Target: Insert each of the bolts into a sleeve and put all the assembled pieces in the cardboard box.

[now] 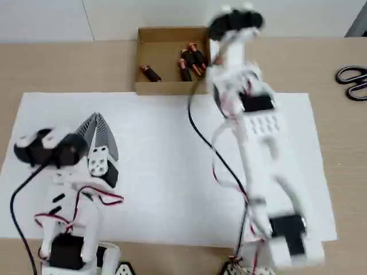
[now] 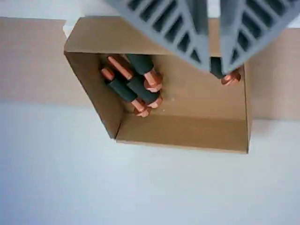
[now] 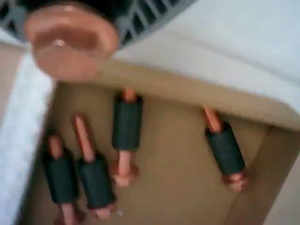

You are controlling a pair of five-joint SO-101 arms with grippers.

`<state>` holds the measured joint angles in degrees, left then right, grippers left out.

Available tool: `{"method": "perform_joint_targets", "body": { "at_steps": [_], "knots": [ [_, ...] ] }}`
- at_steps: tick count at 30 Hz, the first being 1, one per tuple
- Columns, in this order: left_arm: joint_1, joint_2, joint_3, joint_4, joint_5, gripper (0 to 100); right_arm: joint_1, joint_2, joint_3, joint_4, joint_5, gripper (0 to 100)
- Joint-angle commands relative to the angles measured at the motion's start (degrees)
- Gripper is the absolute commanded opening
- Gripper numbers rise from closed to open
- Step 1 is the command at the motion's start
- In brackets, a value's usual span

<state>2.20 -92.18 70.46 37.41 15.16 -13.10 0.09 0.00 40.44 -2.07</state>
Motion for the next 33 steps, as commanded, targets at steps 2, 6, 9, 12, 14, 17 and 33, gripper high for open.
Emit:
{"method": "perform_joint_targets", "body": {
  "at_steps": [2, 6, 9, 12, 14, 17, 33],
  "knots": [
    [-0.4, -5.2, 2.5, 0.3, -0.6, 1, -1.6, 19.1, -26.0, 0.1, -0.4, 0.2],
    [-0.4, -8.2, 4.6, 0.3, -4.2, 1, -2.2, 32.5, -41.1, 0.1, -0.4, 0.2],
    [-0.4, -10.1, 5.4, 0.3, -4.4, 1, -2.2, 41.1, -50.7, -0.5, -0.4, 0.2],
    [-0.3, -11.3, 6.0, 0.3, -4.4, 1, -2.4, 49.4, -59.7, -2.4, -0.4, 0.2],
    [-0.3, -11.6, 6.2, 0.3, -4.4, 1, -2.4, 54.5, -65.0, -4.5, -0.4, 0.2],
    [-0.2, -11.6, 6.2, 0.3, -4.4, 1, -2.5, 61.3, -71.8, -6.2, -0.4, 0.2],
    [0.1, -11.6, 6.2, 0.2, -4.4, 1, -9.1, 79.7, -82.0, -20.5, 14.4, 0.3]
  ]
}}
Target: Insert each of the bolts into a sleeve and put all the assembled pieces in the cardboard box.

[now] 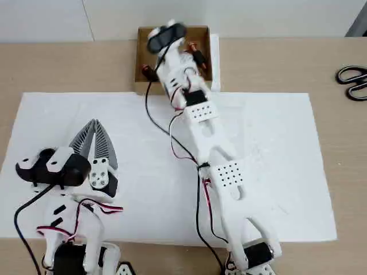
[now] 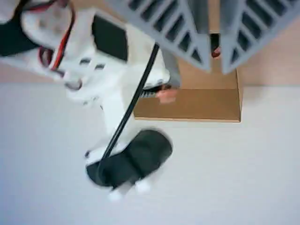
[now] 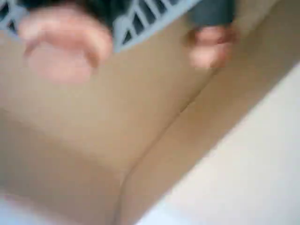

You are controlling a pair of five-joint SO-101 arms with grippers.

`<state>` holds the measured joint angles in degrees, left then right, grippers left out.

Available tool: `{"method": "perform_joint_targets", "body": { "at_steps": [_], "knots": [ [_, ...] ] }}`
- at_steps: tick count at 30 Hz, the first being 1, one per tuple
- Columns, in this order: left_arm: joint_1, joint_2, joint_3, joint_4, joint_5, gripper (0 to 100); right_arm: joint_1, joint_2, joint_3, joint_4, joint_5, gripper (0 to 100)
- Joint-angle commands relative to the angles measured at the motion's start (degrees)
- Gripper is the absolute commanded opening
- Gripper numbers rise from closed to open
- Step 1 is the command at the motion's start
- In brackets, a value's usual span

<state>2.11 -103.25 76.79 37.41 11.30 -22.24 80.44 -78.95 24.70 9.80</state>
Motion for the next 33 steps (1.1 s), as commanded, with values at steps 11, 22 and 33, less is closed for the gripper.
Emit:
{"method": "perform_joint_targets", "body": {
  "at_steps": [11, 22, 33],
  "knots": [
    [0.2, -0.5, -0.1, 0.1, -0.5, 1, 0.7, 4.2, -3.1, -6.6, 8.7, 0.5],
    [0.3, -0.5, -0.1, 0.1, -0.5, 1, 0.6, 4.2, -3.4, 2.4, 8.7, 23.8],
    [0.3, -0.5, -0.6, 0.1, -0.5, 1, 0.7, 0.4, -14.6, 16.8, 8.4, 22.1]
  ]
}}
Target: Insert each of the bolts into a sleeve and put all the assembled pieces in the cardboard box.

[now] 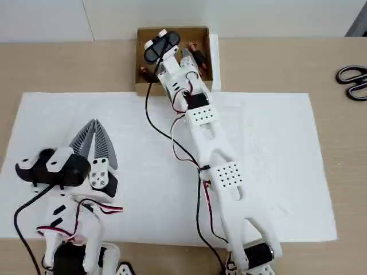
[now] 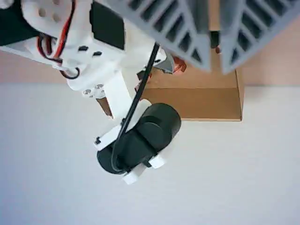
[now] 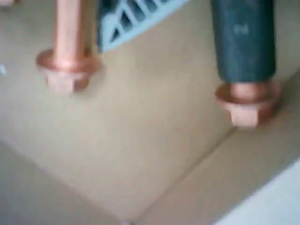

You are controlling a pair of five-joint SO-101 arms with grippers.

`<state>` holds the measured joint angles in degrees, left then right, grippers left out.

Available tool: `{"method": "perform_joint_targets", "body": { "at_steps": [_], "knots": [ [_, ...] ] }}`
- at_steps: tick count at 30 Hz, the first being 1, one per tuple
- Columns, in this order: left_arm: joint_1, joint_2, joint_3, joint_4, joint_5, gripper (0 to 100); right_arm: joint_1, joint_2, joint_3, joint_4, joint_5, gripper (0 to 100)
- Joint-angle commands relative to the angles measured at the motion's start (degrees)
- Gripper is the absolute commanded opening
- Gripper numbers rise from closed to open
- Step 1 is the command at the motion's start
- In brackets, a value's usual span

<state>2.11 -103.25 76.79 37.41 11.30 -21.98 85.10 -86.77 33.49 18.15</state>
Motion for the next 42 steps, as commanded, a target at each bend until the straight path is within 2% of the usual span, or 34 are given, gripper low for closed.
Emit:
{"method": "perform_joint_targets", "body": {
  "at_steps": [1, 8, 14, 24, 35, 39, 42],
  "knots": [
    [0.3, -0.5, -1.0, 0.2, -0.5, 1, 0.5, -5.1, -8.7, 12.4, -0.8, 22.1],
    [0.3, -0.5, -1.5, 0.2, -0.4, 1, 0.7, -16.6, -9.4, 46.7, -3.5, 22.2],
    [0.3, -0.5, -1.5, 0.1, -0.4, 1, 0.6, -23.1, -9.5, 61.3, -3.5, 22.2],
    [0.3, -0.5, -1.5, 0.1, -0.4, 1, 0.2, -37.1, -9.4, 63.1, -3.5, 22.2],
    [0.3, -0.5, -1.5, 0.1, -0.4, 1, 3.9, -59.6, -9.5, 63.3, -3.5, 22.2],
    [0.3, -0.5, -1.5, 0.1, -0.4, 1, 7.9, -70.5, -9.3, 63.2, -4.0, 22.1],
    [0.3, -0.5, -1.5, 0.1, -0.4, 1, 14.4, -74.9, -9.3, 62.8, -8.4, 22.1]
  ]
}}
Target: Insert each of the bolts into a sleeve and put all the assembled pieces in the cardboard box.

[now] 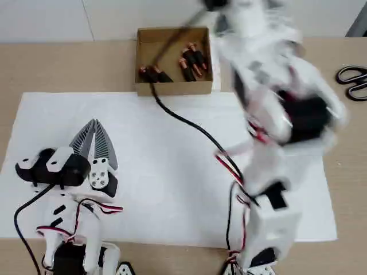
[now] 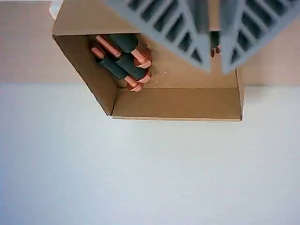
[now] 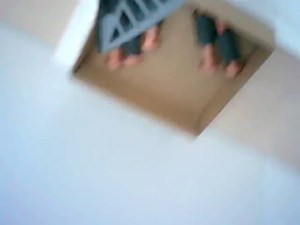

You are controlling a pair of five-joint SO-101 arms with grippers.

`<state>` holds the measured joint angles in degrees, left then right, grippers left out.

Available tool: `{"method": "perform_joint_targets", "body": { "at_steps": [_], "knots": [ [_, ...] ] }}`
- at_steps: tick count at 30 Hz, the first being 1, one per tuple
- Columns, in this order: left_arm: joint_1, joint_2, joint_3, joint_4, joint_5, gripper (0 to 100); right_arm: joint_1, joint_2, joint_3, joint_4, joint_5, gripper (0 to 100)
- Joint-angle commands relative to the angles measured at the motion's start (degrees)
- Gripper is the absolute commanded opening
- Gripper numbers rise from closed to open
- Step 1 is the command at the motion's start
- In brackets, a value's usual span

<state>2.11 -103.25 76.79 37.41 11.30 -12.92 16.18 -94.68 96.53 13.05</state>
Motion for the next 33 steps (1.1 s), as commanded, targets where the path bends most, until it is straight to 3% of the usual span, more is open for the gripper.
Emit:
{"method": "perform_joint_targets", "body": {
  "at_steps": [1, 6, 10, 18, 24, 29, 33],
  "knots": [
    [0.3, -0.5, -1.5, 0.1, -0.4, 1, 8.0, -7.0, -1.4, -0.1, -5.2, 22.1],
    [0.3, -0.5, -1.5, 0.1, -0.4, 1, 18.3, -9.1, -1.3, 0.4, -16.4, 22.1],
    [0.3, -0.5, -1.5, 0.1, -0.4, 1, 19.6, -9.3, 1.4, 0.3, -17.9, 22.2],
    [0.3, -0.5, -1.5, 0.1, -0.4, 1, 12.1, -14.4, 15.7, 0.4, -14.9, 22.2],
    [0.3, -0.5, -1.5, 0.1, -0.4, 1, 5.5, -23.6, 41.9, 0.6, -15.3, 22.2],
    [0.3, -0.5, -1.5, 0.3, -0.4, 1, 4.8, -31.0, 61.4, 0.1, -25.6, 22.1],
    [0.3, -0.5, -1.5, 2.6, -0.4, 1, 9.6, -35.6, 72.6, 0.1, -37.4, 22.1]
  ]
}}
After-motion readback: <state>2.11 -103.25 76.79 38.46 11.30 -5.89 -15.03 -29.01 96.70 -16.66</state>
